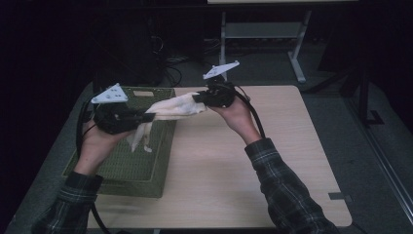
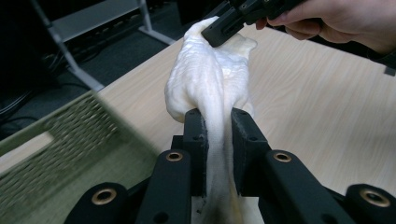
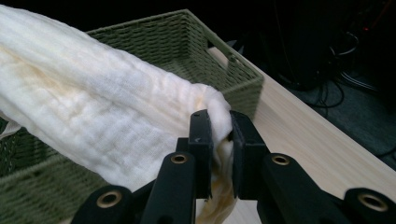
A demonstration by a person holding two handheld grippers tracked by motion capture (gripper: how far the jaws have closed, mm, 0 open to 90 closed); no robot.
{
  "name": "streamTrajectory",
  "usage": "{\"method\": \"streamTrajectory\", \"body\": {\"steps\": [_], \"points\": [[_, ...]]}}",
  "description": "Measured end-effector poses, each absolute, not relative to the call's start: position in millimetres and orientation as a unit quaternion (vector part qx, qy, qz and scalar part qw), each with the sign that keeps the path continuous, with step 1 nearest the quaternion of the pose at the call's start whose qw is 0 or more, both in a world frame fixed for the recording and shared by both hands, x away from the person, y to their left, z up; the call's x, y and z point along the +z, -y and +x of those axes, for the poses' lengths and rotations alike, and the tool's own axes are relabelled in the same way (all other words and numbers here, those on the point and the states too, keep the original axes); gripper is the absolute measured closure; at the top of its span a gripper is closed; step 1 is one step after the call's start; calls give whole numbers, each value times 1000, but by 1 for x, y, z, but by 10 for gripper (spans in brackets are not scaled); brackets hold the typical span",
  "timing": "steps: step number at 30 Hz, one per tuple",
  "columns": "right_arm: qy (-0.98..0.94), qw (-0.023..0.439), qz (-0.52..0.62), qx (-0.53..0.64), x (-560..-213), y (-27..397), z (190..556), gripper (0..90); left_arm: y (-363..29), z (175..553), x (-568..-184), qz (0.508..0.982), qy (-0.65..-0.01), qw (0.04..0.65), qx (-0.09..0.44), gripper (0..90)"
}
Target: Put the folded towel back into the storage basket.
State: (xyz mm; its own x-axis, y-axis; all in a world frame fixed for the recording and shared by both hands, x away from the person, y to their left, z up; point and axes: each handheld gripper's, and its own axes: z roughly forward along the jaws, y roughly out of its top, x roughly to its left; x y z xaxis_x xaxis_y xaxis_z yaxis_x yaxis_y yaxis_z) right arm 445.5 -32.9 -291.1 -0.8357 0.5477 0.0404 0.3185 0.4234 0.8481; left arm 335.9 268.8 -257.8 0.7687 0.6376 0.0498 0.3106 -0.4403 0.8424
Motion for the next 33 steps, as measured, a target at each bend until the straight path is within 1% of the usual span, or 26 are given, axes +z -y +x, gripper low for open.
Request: {"method": "streamTrajectory", "body": {"steps": [8,16,25,33], "points": [[-844,114,235,469,-293,-13,452,802,-312,327,-267,819,-316,439,191,771],[-850,96,220,469,-308,-55,457,802,-345,320,-281,815,-341,426,195,771],[-856,77,215,464,-332,-89,465,802,-369,319,-303,812,-366,408,199,771],[-866,76,210,448,-354,-111,473,801,-383,324,-327,811,-382,402,187,770]]}}
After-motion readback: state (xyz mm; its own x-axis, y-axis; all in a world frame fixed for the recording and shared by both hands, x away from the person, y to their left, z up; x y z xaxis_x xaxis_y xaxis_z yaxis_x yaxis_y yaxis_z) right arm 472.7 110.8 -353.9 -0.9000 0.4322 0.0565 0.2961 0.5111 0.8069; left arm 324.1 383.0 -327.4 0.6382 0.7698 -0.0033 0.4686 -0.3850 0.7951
